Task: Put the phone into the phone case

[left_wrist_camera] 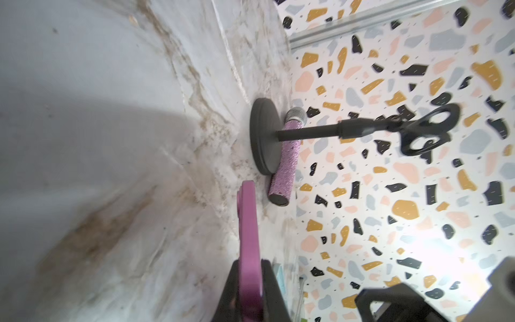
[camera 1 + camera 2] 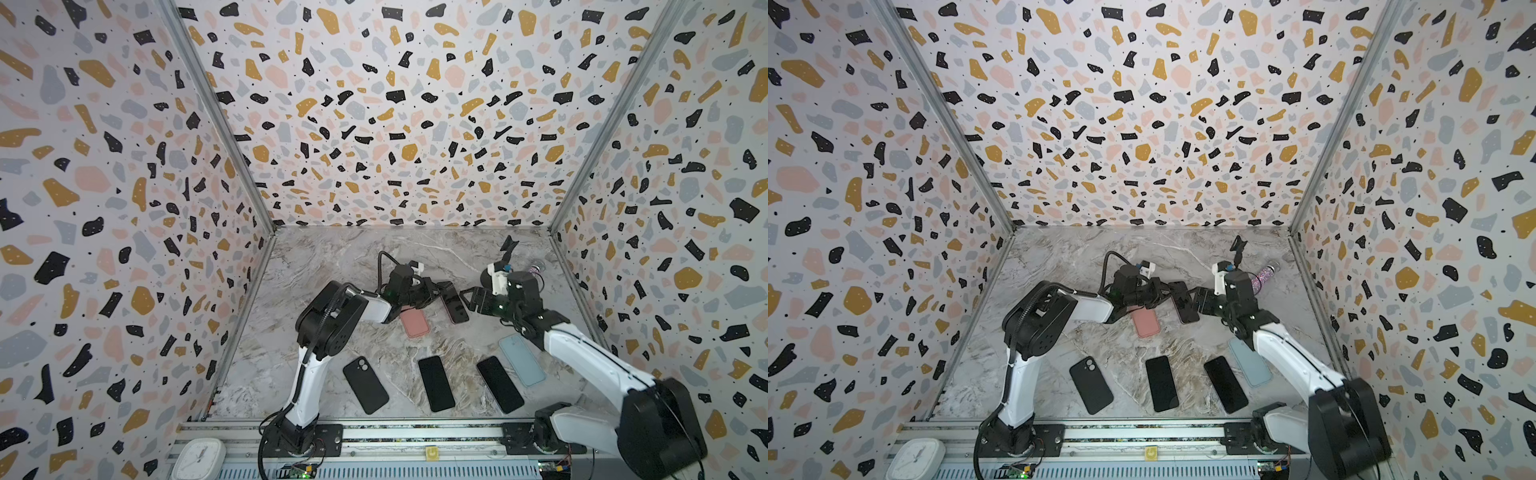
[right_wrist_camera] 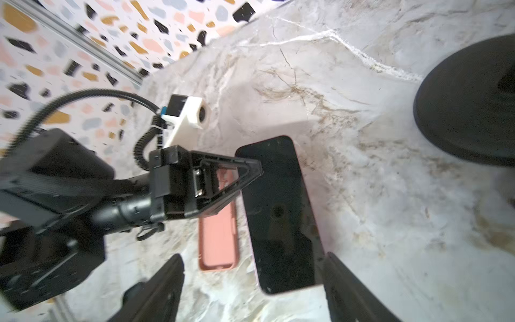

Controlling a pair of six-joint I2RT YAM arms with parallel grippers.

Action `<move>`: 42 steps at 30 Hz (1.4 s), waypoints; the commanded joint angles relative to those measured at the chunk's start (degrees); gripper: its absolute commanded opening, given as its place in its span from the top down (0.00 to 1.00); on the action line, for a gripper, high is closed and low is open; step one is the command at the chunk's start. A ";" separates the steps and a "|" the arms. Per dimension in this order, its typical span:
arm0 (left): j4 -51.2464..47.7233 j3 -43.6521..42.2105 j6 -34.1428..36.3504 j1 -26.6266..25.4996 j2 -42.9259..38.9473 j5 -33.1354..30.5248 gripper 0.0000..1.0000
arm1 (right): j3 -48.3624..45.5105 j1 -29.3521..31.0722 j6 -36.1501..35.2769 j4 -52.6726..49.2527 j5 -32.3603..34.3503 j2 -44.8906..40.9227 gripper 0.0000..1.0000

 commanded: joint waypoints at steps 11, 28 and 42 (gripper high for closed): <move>28.43 -6.40 -19.04 0.03 -5.56 -4.46 1.00 | -24.40 -4.08 41.83 36.44 -5.44 -13.65 0.32; 33.70 -7.62 -22.93 -2.17 -4.83 -5.71 1.00 | -27.28 -2.39 51.22 76.10 -4.85 11.49 0.59; 32.13 -8.70 -21.48 -2.62 -5.88 -5.69 1.00 | -26.89 -2.25 56.42 97.95 -6.00 27.72 1.00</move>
